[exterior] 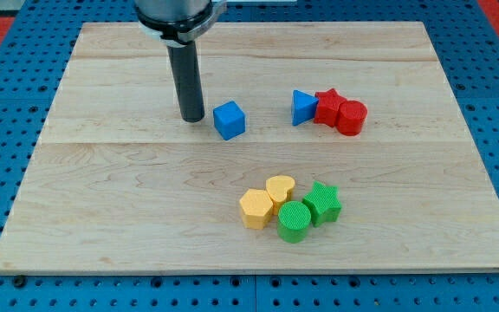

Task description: Slide red circle and red heart a bit up

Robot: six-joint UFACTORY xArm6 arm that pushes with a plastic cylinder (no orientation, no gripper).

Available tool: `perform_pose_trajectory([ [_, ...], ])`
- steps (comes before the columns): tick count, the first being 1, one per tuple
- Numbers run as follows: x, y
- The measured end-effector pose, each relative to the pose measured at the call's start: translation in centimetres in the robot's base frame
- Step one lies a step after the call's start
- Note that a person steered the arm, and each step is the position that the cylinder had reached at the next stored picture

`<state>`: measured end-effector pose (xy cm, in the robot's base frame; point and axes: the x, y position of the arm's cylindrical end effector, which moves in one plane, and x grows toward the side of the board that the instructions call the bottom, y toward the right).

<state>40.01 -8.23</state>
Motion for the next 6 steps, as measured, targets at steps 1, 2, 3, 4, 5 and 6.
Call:
perform_pose_trajectory([
  [1,2.1,10.2],
  [2,3.1,15.0],
  [3,3.0,13.6],
  [4,5.9,17.3],
  [5,5.2,23.2],
  [6,1.1,21.9],
])
